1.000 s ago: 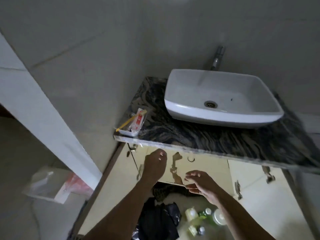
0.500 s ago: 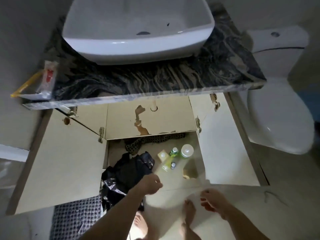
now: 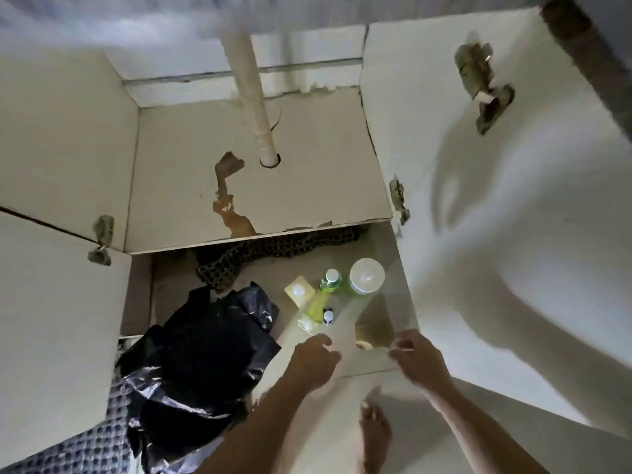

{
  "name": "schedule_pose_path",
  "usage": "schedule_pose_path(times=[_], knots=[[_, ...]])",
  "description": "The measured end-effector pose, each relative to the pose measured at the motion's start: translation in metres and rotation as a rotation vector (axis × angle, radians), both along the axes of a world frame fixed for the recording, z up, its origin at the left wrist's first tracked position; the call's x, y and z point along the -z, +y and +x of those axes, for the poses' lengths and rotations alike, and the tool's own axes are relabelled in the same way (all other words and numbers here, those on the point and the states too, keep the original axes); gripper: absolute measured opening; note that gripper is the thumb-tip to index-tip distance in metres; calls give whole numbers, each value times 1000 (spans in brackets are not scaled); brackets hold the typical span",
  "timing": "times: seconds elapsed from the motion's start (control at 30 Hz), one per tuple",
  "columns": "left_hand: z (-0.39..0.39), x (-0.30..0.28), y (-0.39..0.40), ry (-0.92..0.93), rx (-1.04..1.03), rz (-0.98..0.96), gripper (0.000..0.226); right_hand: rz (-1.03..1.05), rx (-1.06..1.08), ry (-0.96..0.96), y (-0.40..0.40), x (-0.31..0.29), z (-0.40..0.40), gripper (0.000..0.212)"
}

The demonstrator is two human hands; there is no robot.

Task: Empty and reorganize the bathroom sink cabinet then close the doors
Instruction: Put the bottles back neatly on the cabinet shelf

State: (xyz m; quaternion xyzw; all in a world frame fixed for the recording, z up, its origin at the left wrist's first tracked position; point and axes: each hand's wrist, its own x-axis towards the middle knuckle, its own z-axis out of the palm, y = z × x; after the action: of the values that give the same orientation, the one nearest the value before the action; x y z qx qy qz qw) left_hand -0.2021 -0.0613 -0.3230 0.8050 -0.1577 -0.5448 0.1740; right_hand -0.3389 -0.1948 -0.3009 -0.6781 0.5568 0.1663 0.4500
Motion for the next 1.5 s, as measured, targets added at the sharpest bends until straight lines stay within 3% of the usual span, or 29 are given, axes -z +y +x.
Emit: schedule_pose_path(times=[0.17, 0.3, 0.43, 0.5, 0.57, 0.63, 0.7, 0.77, 0.83, 0.9, 1.0, 1.1, 1.3, 1.5], knots=[[21, 131, -39, -29, -73, -141, 35, -188, -132, -119, -46, 125, 41, 34], [30, 202, -77, -76, 46, -228, 30, -275, -170, -259, -85, 209, 63, 80], [30, 245, -109, -149, 164, -346, 19, -243, -273, -371, -113, 259, 81, 109], [28, 264, -120, -236, 227, -363, 22, -315, -320, -398, -118, 273, 88, 111], [27, 274, -125, -304, 251, -349, 38, -349, -343, -414, -122, 280, 92, 103], [26, 272, -126, -364, 363, -332, 38, -408, -409, -388, -124, 274, 97, 93], [28, 261, -123, -381, 421, -322, 10, -459, -486, -336, -121, 260, 100, 88], [31, 238, -123, -375, 398, -333, 19, -522, -554, -294, -116, 236, 101, 82], [35, 223, -123, -394, 372, -339, 11, -567, -563, -305, -114, 209, 103, 68], [35, 217, -119, -422, 371, -387, 33, -551, -530, -316, -115, 183, 103, 63], [33, 215, -110, -489, 393, -529, 51, -579, -596, -174, -118, 159, 112, 74], [31, 210, -106, -570, 353, -681, 61, -596, -680, -102, -115, 131, 122, 59], [48, 159, -123, -588, 76, -883, 90, -646, -515, -268, -115, 58, 133, 49], [98, 137, -143, -699, 53, -914, 99, -682, -399, -439, -119, 37, 165, 42]])
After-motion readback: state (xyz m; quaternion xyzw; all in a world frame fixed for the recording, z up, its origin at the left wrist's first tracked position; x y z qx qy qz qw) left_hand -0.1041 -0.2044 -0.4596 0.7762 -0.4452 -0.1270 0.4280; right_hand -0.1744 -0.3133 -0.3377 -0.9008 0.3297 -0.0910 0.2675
